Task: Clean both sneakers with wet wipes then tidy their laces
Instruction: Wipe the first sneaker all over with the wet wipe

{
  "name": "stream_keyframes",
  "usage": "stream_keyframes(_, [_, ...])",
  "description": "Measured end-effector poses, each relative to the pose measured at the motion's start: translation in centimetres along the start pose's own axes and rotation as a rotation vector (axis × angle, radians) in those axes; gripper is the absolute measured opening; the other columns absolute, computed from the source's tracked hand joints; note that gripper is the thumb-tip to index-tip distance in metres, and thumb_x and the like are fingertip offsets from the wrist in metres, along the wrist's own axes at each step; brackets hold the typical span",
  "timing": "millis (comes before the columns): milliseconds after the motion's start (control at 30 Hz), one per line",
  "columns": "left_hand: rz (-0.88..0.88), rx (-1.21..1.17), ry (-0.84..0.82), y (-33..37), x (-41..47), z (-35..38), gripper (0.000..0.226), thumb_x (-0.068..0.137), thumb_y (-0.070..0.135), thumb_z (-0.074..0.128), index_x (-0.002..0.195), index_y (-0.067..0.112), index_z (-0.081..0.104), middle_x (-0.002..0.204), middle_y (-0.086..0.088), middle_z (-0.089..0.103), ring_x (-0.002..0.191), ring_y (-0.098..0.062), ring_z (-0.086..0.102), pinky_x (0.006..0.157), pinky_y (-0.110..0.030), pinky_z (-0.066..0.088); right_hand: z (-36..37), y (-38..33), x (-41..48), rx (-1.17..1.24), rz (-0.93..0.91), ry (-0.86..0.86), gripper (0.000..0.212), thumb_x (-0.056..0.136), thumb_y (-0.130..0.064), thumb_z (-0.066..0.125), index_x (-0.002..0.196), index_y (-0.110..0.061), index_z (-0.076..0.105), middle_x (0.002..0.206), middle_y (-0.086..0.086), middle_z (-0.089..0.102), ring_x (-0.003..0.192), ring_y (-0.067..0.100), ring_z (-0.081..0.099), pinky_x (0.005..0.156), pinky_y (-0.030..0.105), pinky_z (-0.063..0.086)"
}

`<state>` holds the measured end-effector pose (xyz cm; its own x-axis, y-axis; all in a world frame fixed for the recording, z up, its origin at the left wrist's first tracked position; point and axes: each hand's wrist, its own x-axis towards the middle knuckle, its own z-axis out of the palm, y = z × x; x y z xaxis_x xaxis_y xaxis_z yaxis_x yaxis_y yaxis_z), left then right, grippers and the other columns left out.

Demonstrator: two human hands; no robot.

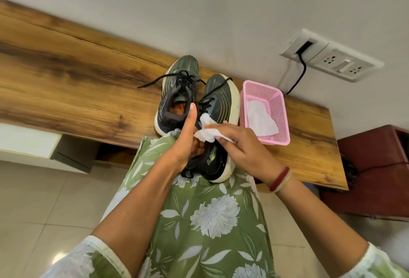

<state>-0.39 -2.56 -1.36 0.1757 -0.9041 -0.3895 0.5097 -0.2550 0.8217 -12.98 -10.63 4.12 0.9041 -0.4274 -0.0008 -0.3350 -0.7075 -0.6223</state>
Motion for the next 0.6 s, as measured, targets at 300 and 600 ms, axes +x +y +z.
stream_keyframes(300, [-0.036,-0.126,0.036,0.1,0.8,-0.1,0.115,0.071,0.09,0.025,0.118,-0.009,0.058,0.112,-0.03,0.063,0.107,-0.041,0.058,0.102,-0.044,0.04,0.9,-1.0,-2.4,-0.211,-0.054,-0.06,0.033,0.09,-0.013,0.042,0.115,-0.009,0.062,0.12,0.004,0.064,0.116,0.009,0.054,0.113,0.028,0.029])
stream_keyframes(600, [-0.081,-0.102,0.11,-0.1,1.1,0.0,0.063,0.064,0.086,0.027,0.064,0.023,0.02,0.039,0.006,0.022,0.031,-0.006,0.018,0.033,-0.014,0.016,-1.1,-1.1,-3.9,1.512,0.592,0.538,0.04,0.092,-0.024,0.047,0.127,-0.008,0.054,0.123,0.014,0.061,0.108,0.029,0.06,0.09,0.04,0.052])
